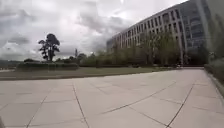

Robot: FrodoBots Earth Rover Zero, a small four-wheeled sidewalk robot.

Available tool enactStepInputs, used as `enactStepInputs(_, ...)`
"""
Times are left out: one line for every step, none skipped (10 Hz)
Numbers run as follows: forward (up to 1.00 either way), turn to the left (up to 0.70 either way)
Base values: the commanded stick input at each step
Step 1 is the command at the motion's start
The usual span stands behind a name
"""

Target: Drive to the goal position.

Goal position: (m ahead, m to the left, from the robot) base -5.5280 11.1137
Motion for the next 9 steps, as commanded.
enactStepInputs(0.00,0.00)
enactStepInputs(0.00,0.00)
enactStepInputs(0.00,0.00)
enactStepInputs(0.00,0.00)
enactStepInputs(0.00,0.22)
enactStepInputs(0.00,0.48)
enactStepInputs(0.00,0.70)
enactStepInputs(0.00,0.70)
enactStepInputs(0.00,0.70)
